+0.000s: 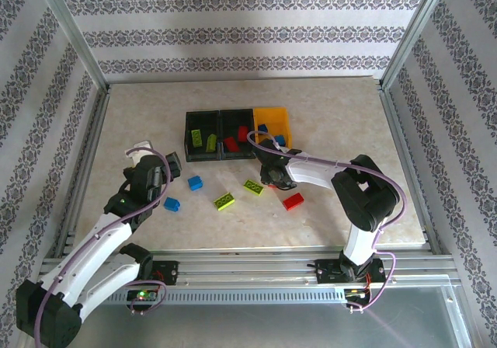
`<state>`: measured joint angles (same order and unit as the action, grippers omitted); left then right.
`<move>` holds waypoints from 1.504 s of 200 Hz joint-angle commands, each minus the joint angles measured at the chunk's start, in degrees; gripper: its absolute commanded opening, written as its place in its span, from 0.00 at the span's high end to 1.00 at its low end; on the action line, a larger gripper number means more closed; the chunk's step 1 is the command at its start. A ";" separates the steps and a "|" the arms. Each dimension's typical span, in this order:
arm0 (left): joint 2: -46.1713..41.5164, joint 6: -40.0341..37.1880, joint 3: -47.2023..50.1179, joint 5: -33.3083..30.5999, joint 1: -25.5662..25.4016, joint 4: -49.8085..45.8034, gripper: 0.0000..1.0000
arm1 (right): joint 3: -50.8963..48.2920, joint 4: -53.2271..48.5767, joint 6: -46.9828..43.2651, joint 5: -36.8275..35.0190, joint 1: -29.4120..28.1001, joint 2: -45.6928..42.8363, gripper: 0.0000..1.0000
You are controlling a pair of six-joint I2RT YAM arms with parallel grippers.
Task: Sort the legos into containers by color
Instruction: Pick up the lego from the center of the table, then place the lego in the container.
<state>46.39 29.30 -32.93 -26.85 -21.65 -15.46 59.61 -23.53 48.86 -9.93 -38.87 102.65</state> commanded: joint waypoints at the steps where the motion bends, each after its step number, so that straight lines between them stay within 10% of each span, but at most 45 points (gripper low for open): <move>1: -0.56 1.36 0.83 -0.03 0.62 -0.05 0.00 | 1.91 -0.04 -1.34 -0.04 -0.89 -1.92 0.72; 301: 0.98 4.63 3.00 4.95 0.66 -1.66 0.00 | 44.15 -4.42 -22.57 -4.70 -0.95 22.17 0.64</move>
<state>47.68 33.08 -30.59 -22.50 -21.63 -15.92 101.54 -27.18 27.42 -14.02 -40.45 123.63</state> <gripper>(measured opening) 0.995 0.353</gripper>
